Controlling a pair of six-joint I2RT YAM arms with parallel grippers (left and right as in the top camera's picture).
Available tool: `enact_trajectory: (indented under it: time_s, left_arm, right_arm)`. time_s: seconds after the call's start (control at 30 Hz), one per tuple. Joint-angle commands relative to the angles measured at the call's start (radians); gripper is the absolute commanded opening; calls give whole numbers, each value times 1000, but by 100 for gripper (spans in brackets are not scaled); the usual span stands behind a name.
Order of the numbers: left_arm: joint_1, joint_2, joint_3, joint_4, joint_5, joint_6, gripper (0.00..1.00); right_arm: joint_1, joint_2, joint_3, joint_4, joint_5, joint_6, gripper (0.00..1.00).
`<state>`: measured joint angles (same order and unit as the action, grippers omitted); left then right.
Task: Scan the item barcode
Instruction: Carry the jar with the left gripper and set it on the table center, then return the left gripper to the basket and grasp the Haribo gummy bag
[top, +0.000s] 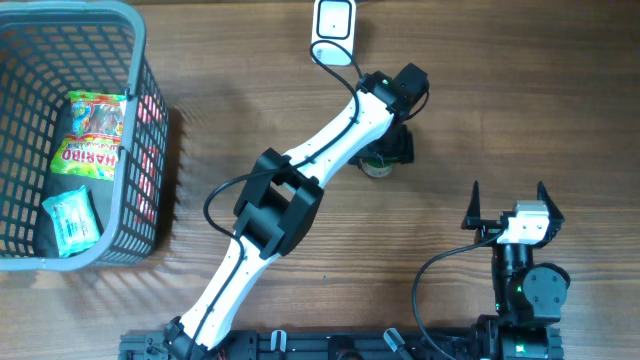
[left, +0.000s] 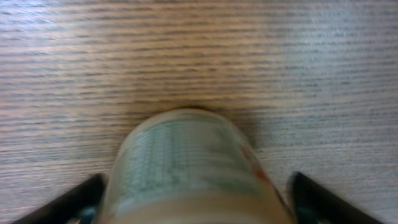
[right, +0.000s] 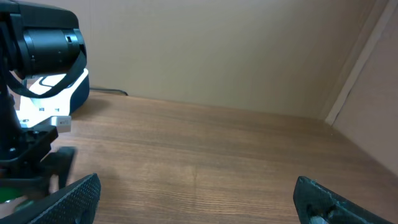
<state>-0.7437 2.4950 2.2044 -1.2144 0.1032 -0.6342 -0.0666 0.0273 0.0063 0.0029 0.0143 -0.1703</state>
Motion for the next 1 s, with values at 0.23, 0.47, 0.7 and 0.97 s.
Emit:
enact_trajectory:
  time_s: [0.23, 0.47, 0.7, 0.97]
  left_arm:
    - [23, -140, 16, -45, -61, 51, 100]
    - [27, -432, 16, -46, -263, 80, 100]
    - [205, -716, 16, -59, -381, 81, 100]
    - [556, -809, 16, -126, -375, 76, 100]
  right_arm:
    - [3, -4, -1, 3, -15, -11, 100]
    - [3, -4, -1, 3, -15, -11, 100]
    - [3, -4, -1, 3, -15, -11, 100]
    - [3, -4, -1, 3, -15, -11, 99]
